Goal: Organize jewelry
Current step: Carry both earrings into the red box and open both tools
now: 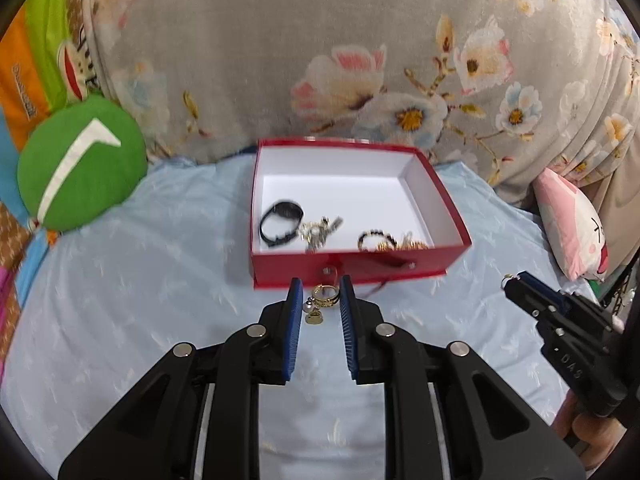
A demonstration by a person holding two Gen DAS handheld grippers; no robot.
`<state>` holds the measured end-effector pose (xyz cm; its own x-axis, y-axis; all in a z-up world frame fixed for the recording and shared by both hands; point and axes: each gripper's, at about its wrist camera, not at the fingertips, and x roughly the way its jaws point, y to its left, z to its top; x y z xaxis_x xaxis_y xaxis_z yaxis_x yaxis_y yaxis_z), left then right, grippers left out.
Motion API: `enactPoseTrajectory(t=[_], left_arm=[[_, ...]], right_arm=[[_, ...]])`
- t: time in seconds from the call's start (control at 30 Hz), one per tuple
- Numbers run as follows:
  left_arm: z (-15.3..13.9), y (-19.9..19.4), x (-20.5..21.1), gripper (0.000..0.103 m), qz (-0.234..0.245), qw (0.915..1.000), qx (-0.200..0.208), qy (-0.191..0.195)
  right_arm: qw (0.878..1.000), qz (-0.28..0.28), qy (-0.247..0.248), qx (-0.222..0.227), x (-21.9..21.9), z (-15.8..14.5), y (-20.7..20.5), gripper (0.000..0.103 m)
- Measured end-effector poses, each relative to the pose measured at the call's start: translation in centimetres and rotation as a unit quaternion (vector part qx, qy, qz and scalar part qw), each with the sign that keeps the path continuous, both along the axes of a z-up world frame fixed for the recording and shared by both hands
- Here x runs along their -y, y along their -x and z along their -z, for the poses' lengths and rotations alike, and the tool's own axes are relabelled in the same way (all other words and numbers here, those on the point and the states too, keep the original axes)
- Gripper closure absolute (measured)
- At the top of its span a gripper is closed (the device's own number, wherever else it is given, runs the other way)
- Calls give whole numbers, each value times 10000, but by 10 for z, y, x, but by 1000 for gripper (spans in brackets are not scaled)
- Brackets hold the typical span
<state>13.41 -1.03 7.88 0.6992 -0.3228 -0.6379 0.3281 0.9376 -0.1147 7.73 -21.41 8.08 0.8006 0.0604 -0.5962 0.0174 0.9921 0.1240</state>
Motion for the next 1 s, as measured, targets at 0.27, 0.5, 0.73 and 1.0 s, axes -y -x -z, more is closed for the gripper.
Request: enactPoseTrajectory(t=[0.27,0.5,0.73,1.0], left_arm=[[-31,-46,18,85,-165,9981,529,-250],[-37,-91,35,85,-237,9965,702,-375],[-25,-134,56,85,-288,9955,737,-513],[-1,-172,73,85,-302,9962,502,-638]], right_arm=[[9990,-25,102,436,5,-45,-57,87],[9994,-16,123,334,8,-50,-118,87],[9997,66,183,130,11,-34,-157,87],[9995,159,157,-228,24,-3,-189,87]])
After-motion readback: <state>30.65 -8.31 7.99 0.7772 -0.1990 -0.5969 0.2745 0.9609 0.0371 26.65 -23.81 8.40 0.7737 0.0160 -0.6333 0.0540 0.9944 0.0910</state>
